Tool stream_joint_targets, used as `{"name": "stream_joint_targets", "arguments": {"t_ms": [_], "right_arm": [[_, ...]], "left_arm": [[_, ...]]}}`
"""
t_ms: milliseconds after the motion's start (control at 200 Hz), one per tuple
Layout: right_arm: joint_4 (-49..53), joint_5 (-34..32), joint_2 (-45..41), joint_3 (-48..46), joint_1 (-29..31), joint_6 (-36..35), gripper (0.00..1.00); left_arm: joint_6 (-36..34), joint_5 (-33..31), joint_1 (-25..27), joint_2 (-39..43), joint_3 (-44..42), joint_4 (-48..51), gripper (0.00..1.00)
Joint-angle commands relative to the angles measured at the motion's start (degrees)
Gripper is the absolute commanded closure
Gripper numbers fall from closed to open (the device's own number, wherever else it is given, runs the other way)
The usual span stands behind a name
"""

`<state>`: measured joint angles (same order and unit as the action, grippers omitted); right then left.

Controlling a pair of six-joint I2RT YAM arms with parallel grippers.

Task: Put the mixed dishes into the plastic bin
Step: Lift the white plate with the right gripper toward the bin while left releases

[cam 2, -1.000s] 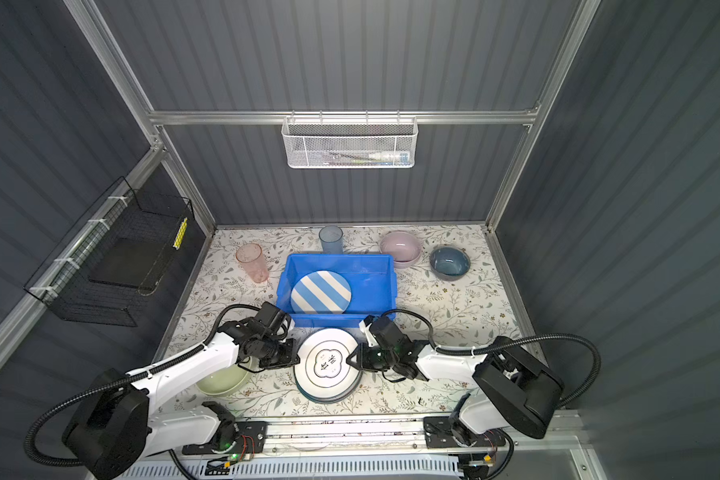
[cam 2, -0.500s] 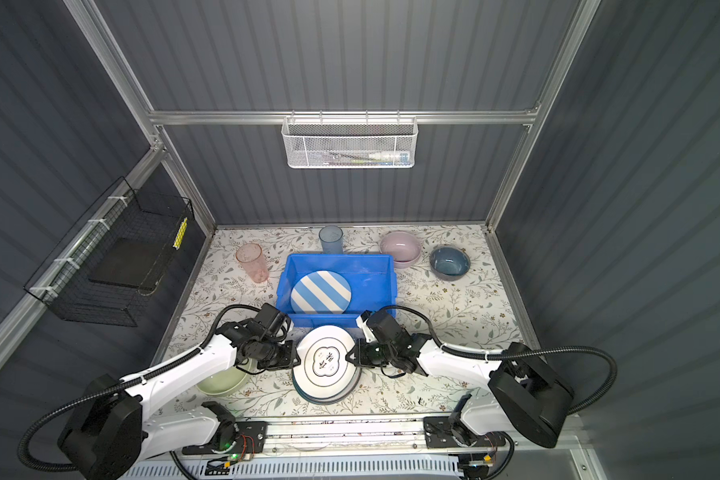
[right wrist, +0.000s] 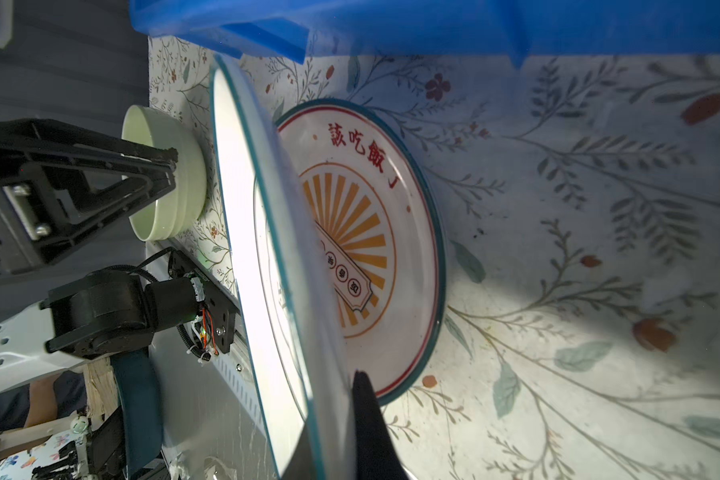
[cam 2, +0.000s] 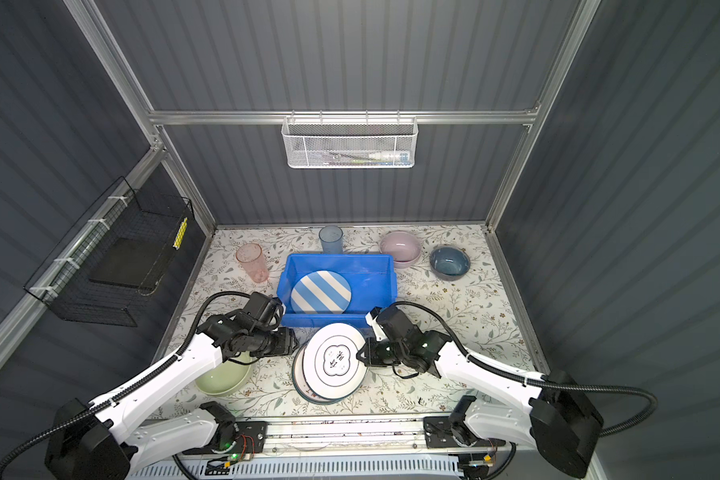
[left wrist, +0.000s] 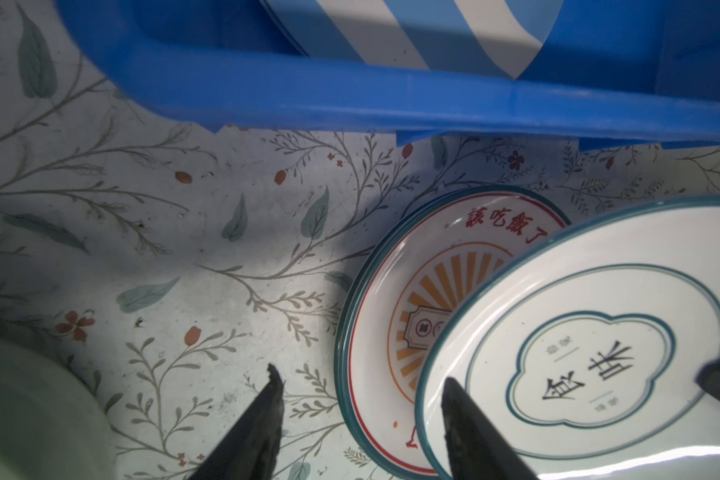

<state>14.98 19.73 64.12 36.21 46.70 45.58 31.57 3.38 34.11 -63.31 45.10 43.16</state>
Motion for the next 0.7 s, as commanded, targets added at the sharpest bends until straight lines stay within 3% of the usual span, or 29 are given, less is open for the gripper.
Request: {"name": "stream_joint_targets", "arguments": {"t_ms": [0,365,695], "right_arm": [[5.8,-2.1,-3.5,4.3,-1.7,-3.7,0.95],[17.0,-1.1,-5.8,13.2,-10.6,-9.9,0.94],[16.2,2.9,-2.5,19.2,-18.4,-12.0,0.94]], "left_arm": [[-1.2,-3.0,0.2,0.7,2.3,2.2,0.36],[-3.0,-7.6,0.2,0.0,7.4,2.9,0.34],[-4.3,-7.9,0.2,2.0,7.2,2.7,0.28]]}}
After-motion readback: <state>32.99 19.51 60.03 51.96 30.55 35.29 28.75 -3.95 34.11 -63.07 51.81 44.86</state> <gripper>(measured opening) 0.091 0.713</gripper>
